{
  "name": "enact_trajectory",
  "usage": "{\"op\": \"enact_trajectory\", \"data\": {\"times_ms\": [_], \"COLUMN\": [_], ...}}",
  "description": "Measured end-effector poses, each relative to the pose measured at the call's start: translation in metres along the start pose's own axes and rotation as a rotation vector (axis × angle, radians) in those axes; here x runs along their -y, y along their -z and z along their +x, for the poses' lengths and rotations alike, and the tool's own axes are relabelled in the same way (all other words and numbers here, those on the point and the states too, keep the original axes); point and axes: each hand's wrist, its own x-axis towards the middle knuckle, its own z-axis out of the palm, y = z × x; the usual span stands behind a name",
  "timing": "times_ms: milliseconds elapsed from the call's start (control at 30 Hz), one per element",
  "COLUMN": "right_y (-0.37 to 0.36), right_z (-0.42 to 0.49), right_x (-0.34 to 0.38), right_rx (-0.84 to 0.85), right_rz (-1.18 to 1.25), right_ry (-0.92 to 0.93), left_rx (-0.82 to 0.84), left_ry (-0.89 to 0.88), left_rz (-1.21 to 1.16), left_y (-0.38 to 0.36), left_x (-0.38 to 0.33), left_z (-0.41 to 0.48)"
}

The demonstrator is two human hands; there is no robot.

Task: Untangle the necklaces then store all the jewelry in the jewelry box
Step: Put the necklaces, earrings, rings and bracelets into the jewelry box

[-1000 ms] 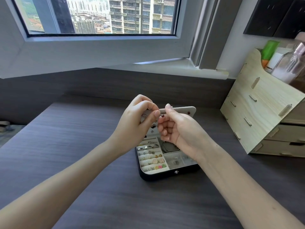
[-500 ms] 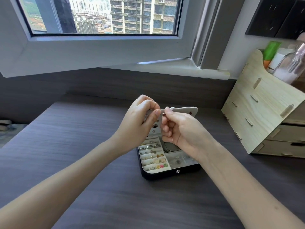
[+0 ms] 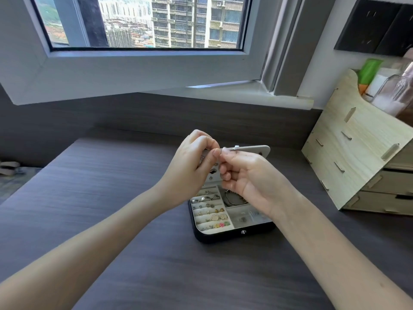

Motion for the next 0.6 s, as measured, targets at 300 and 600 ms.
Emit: {"op": "enact_trajectory", "data": {"times_ms": [300,600], "right_y": [-0.0023,-0.0019], "right_z": [-0.0002,0.0017], "right_x": [0.002,0.0028], "right_rx": [-0.012,-0.001], "right_rz": [0.02,0.071], "right_ry": [-0.027,-0.134], "left_rx": [-0.001,-0.006], "left_ry": [0.002,0.004], "left_rz": [0.002,0.002], "left_y": [0.0002,-0.0007], "left_x": [-0.0002,-0.0008], "left_z": [-0.0004,-0.0006]}}
